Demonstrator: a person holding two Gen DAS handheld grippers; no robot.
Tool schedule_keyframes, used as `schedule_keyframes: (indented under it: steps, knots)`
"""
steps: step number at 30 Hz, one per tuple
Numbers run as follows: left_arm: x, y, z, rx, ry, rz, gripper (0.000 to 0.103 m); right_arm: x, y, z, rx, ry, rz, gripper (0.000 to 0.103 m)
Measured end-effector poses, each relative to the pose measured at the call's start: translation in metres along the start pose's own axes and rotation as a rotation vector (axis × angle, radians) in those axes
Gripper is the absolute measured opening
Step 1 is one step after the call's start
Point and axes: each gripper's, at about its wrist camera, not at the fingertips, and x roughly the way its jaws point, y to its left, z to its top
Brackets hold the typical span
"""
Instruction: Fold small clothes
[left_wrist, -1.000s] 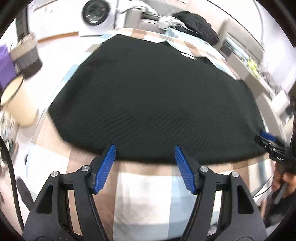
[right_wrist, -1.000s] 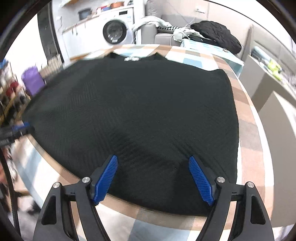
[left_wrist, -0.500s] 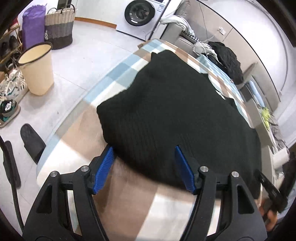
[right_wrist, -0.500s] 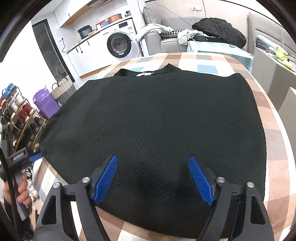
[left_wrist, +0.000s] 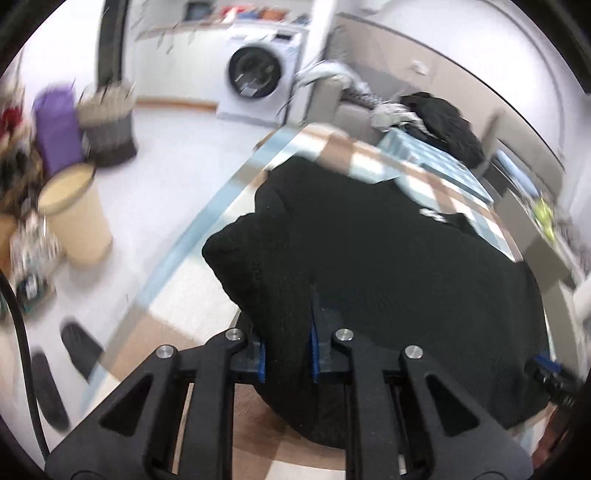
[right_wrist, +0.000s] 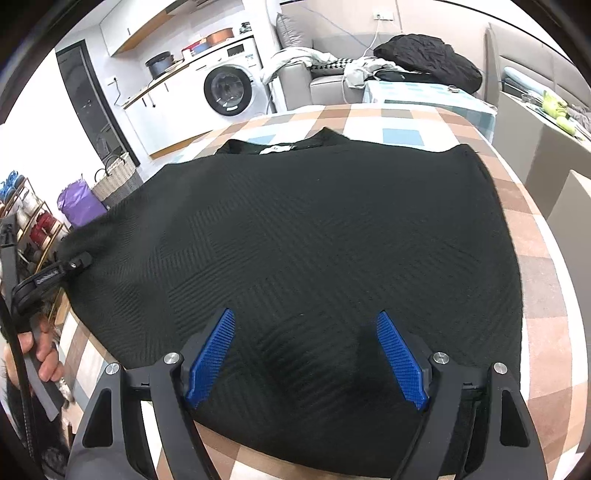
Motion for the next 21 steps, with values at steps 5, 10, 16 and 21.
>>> schedule_keyframes:
  steps: [5,10,16,21]
  knots:
    - [-0.025,-0.085,0.014,0.261,-0.115,-0.124,0.012,-0.010,-0.011,-0.001,0.037,-0.021,-0.013,0.081]
    - [-0.031,-0.186,-0.008,0.475,-0.064,-0.406,0.012,-0.027,-0.028,-0.001,0.079,-0.059,-0.050,0.082]
    - [0.002,-0.243,-0.058,0.627,0.249,-0.634,0.024,-0.039,-0.064,-0.006,0.148,-0.059,-0.144,0.082]
    - [-0.001,-0.226,-0.064,0.567,0.295,-0.709,0.042,-0.051,-0.091,-0.005,0.207,-0.063,-0.168,0.082]
